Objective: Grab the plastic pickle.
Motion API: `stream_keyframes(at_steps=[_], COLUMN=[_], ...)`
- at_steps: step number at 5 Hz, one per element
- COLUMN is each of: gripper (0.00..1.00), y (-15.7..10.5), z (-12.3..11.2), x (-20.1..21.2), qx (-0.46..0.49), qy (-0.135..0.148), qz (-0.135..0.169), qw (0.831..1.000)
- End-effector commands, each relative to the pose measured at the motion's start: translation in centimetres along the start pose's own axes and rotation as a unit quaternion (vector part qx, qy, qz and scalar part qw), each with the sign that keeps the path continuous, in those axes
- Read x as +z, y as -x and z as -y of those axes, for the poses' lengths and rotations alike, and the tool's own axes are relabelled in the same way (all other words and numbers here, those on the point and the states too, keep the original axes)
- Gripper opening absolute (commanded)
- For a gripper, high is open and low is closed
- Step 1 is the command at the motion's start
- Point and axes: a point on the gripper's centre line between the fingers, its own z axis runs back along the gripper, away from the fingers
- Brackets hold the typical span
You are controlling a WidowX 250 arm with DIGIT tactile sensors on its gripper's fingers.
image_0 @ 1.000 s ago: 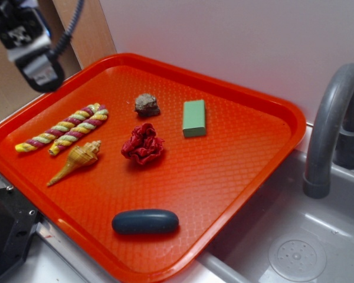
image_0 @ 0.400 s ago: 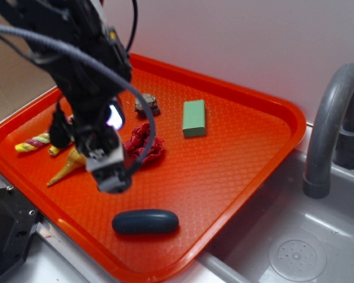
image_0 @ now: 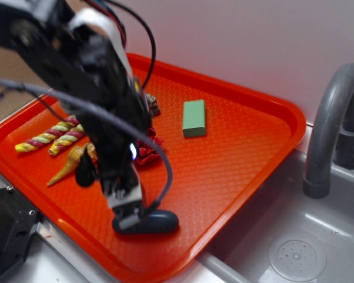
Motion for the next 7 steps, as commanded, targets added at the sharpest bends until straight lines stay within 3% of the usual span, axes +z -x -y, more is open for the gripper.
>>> stream_keyframes(at_steps=[1, 2, 3, 4, 5, 6, 7], gripper=[1.00, 1.00, 0.55, 0.00, 0.00, 0.00, 0.00], y=[1.0, 0.9, 0.7, 0.7, 0.5, 0.1, -0.7], z=[0.4, 1.4, 2.4, 1.3, -0.4, -2.9, -6.2], x=[-3.0, -4.2, -5.5, -4.1, -1.6, 2.0, 6.7], qx=[-0.007, -0.006, -0.010, 0.012, 0.054, 0.139, 0.254], qy=[0.004, 0.028, 0.039, 0.040, -0.003, -0.034, -0.060], qz=[-0.012, -0.014, -0.016, 0.006, 0.026, 0.014, -0.024], qw=[1.000, 0.999, 0.999, 0.999, 0.998, 0.990, 0.965])
